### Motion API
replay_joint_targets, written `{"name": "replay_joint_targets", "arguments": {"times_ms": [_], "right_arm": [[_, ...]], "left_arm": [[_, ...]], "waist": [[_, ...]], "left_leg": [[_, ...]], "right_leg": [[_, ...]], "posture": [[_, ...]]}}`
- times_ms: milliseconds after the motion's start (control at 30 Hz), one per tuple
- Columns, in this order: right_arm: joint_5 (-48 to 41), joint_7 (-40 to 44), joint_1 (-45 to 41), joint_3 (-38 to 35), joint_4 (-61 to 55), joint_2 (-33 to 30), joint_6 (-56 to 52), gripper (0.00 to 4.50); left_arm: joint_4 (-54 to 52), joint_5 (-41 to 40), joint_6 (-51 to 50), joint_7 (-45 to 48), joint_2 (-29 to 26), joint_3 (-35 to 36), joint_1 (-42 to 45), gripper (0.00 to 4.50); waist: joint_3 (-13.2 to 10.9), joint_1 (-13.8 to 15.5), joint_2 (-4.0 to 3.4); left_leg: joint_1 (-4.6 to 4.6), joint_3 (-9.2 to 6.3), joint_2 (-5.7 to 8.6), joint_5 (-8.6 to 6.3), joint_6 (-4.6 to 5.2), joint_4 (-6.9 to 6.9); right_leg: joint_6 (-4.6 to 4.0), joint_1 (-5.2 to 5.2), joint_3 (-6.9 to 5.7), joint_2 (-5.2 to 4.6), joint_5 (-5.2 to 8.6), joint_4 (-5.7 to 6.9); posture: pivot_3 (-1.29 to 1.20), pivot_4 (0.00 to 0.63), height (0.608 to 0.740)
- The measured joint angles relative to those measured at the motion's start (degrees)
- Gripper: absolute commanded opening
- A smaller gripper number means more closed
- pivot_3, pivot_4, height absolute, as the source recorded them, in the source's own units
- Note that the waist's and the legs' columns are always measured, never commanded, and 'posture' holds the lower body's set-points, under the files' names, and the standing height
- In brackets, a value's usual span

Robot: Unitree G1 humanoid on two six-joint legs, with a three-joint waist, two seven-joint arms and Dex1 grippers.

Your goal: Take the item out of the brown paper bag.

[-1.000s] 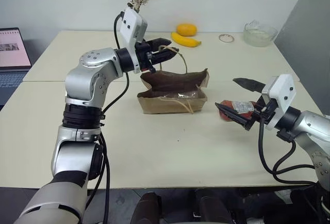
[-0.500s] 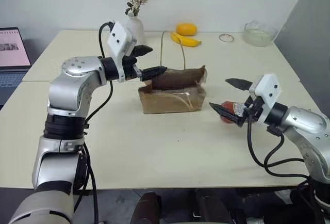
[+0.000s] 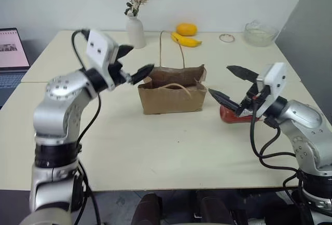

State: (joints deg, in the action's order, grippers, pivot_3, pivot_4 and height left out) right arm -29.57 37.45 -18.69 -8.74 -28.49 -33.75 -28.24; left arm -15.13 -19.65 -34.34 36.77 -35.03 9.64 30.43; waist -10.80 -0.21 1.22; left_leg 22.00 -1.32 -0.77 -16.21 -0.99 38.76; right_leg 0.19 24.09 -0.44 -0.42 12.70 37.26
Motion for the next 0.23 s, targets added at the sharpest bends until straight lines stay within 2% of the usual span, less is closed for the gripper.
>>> {"name": "replay_joint_targets", "arguments": {"times_ms": [67,167,233], "right_arm": [[-1.1,-0.3,2.4,-0.9,-0.8,-0.1,-1.1,4.5],[0.7,-1.8,3.6,-0.4,-0.6,0.7,-0.5,4.5],[2.0,-3.0,3.7,1.1,-0.6,1.6,0.2,4.5]], "left_arm": [[-4.2,0.5,-0.4,-4.1,1.9,2.3,-6.8,4.46],[-8.5,0.6,-0.3,-8.7,5.2,4.5,-13.0,4.46],[-9.7,0.4,-0.2,-9.4,5.4,5.1,-15.3,4.46]], "waist": [[0.0,0.1,0.0],[0.0,0.1,0.03],[0.0,0.1,0.04]], "left_leg": [[0.0,0.01,0.04,0.0,0.0,0.01],[-0.04,0.03,0.08,0.0,0.0,0.05],[-0.09,0.0,0.07,0.01,0.01,0.05]], "right_leg": [[0.0,-0.02,0.0,-0.1,0.0,-0.02],[-0.04,-0.05,0.0,-0.16,-0.04,0.03],[-0.12,-0.05,-0.04,-0.1,-0.1,0.08]], "posture": [[0.0,0.15,0.74],[0.0,0.15,0.74],[0.0,0.15,0.74]]}}
